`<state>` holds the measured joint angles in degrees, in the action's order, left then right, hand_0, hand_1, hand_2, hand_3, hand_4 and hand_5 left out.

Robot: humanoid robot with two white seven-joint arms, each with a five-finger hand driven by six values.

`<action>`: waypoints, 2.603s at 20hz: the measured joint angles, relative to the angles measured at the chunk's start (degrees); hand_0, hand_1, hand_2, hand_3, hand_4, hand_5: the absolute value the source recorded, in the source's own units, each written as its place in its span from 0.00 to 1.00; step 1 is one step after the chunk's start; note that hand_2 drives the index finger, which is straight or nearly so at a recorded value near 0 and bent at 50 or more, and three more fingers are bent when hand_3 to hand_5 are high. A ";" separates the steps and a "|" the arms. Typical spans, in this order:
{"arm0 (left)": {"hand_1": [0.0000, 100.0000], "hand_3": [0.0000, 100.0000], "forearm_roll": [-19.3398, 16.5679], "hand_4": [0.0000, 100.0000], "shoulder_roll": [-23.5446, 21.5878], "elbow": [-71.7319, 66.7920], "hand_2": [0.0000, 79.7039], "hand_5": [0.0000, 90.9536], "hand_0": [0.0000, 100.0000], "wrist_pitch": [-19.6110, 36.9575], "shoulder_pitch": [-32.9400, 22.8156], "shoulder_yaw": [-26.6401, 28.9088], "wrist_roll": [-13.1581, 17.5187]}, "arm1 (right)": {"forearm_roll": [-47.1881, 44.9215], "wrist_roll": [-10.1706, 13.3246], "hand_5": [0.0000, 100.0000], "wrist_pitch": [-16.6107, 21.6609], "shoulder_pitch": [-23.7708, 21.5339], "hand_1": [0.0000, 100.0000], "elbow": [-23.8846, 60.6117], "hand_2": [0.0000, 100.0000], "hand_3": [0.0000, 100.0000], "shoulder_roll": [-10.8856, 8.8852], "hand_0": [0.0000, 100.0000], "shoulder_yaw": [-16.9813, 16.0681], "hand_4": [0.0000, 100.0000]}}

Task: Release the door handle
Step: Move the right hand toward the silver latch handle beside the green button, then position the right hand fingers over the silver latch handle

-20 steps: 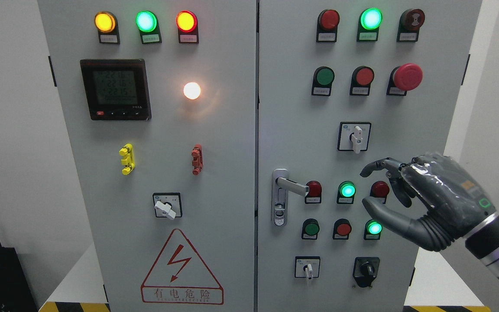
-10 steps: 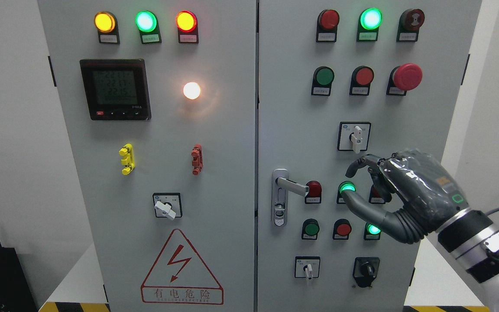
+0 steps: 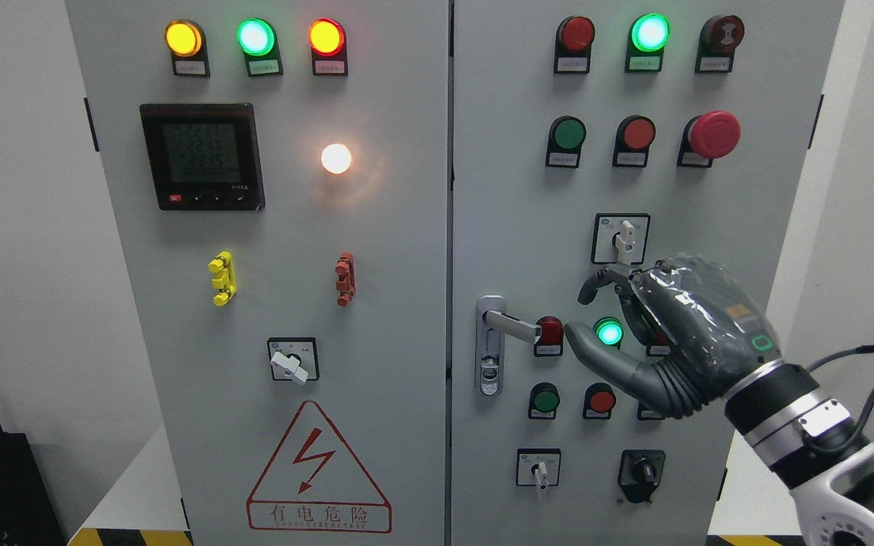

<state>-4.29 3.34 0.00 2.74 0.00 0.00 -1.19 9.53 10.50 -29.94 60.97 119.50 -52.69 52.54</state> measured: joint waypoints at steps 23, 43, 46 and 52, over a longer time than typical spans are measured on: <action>0.39 0.00 0.01 0.00 0.00 0.00 0.00 0.00 0.12 0.00 0.00 0.00 0.00 | -1.13 0.57 1.00 -4.85 2.22 0.15 -0.96 0.45 1.00 2.55 0.37 3.44 1.00; 0.39 0.00 -0.01 0.00 0.00 0.00 0.00 0.00 0.12 0.00 0.00 0.00 0.00 | -1.18 0.22 1.00 -5.52 4.38 0.17 -4.91 0.45 1.00 5.59 0.36 4.14 1.00; 0.39 0.00 -0.01 0.00 0.00 0.00 0.00 0.00 0.12 0.00 0.00 0.00 0.00 | -1.18 0.13 1.00 -5.52 4.70 0.17 -5.39 0.45 1.00 6.06 0.36 4.34 1.00; 0.39 0.00 -0.01 0.00 0.00 0.00 0.00 0.00 0.12 0.00 0.00 0.00 0.00 | -1.18 -0.03 1.00 -5.52 4.98 0.17 -6.09 0.45 1.00 7.01 0.36 4.66 1.00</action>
<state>-4.30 3.34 0.00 2.74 0.00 0.00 -1.19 8.35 10.48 -35.46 65.95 113.40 -45.67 57.20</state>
